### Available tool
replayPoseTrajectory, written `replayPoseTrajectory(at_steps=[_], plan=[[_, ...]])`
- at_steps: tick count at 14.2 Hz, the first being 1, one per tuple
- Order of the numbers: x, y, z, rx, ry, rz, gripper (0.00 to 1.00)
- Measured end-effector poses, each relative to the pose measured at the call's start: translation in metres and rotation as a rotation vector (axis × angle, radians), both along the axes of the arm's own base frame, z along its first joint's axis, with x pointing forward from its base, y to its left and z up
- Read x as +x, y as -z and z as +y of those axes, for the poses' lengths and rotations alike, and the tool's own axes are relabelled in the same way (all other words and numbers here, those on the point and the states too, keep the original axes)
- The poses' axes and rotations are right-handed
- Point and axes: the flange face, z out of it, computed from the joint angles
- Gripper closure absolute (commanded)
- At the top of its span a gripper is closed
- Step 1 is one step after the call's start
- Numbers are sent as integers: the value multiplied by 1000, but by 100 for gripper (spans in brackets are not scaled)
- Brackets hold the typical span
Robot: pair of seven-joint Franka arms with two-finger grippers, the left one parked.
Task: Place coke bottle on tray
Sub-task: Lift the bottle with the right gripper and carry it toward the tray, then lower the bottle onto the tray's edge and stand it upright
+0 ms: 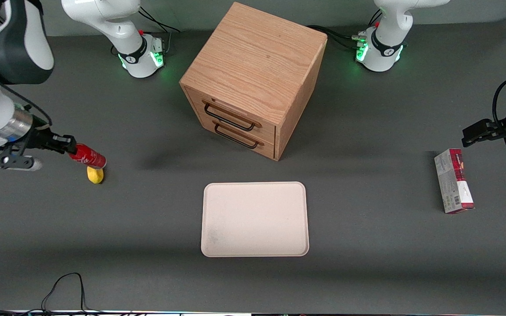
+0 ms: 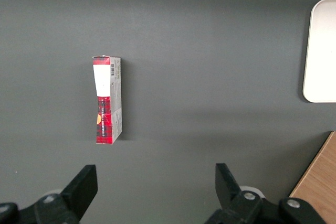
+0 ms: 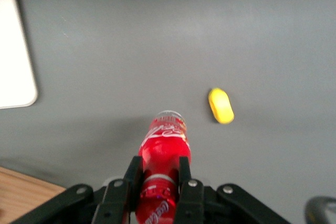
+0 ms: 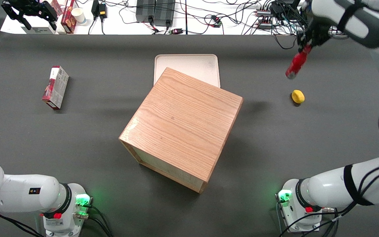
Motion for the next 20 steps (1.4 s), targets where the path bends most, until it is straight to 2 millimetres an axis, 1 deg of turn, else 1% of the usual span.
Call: replayPoseTrajectory(at_steps=[2, 4, 6, 7, 8, 9, 12, 13, 14, 15, 18, 19, 20], plan=[[23, -28, 9, 5, 2, -4, 100], [37, -53, 27, 9, -22, -24, 100], [46, -75, 54, 23, -25, -60, 100], [50, -80, 72, 35, -20, -69, 100], [57, -79, 94, 51, -5, -72, 100], [64, -72, 117, 60, 16, -71, 100], [85, -26, 193, 50, 37, -82, 100], [90, -13, 211, 58, 44, -91, 100], [93, -5, 224, 66, 48, -98, 100], [94, 0, 232, 71, 45, -98, 100], [94, 8, 250, 70, 35, -114, 100], [97, 18, 260, 68, 38, -129, 100], [101, 33, 271, 72, 39, -139, 100]])
